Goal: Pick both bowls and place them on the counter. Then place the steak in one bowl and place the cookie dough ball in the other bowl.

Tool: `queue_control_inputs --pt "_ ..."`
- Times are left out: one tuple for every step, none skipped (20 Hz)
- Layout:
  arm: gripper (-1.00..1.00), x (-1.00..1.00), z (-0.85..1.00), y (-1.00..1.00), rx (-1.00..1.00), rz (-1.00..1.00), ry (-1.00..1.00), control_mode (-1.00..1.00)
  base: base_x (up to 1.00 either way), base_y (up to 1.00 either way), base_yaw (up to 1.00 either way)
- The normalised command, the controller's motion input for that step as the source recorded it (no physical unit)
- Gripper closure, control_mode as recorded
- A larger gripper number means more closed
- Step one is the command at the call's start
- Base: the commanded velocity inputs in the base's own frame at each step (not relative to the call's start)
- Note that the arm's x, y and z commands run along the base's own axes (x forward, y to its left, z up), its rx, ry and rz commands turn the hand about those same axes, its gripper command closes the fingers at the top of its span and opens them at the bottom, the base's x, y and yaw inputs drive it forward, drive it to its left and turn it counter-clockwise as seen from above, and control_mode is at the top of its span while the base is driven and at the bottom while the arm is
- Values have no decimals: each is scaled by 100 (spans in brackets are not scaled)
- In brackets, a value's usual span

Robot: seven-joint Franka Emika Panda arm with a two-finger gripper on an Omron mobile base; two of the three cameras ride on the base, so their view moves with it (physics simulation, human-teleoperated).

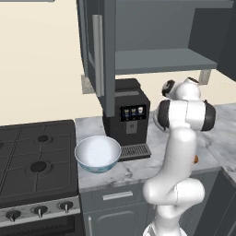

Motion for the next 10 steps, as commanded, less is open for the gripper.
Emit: queue_control_inputs --pt "-100 -41 26 0 0 0 -2 -100 0 0 0" --pt "-100 -48 23 0 0 0 -5 -100 0 0 0" --pt "-100 -53 20 0 0 0 -9 -100 0 0 0" --pt "-100 -57 21 0 0 0 -15 -100 0 0 0" --pt "-100 -53 24 0 0 0 -15 -100 0 0 0" --pt "-100 -43 31 0 0 0 -12 -100 0 0 0" --pt "-100 -43 33 0 0 0 -10 -100 0 0 0" --pt "-100 -44 33 2 0 0 -11 -100 0 0 0" --pt "-100 -47 31 1 0 0 -13 -100 0 0 0" --pt "-100 -50 29 0 0 0 -15 -100 0 0 0"
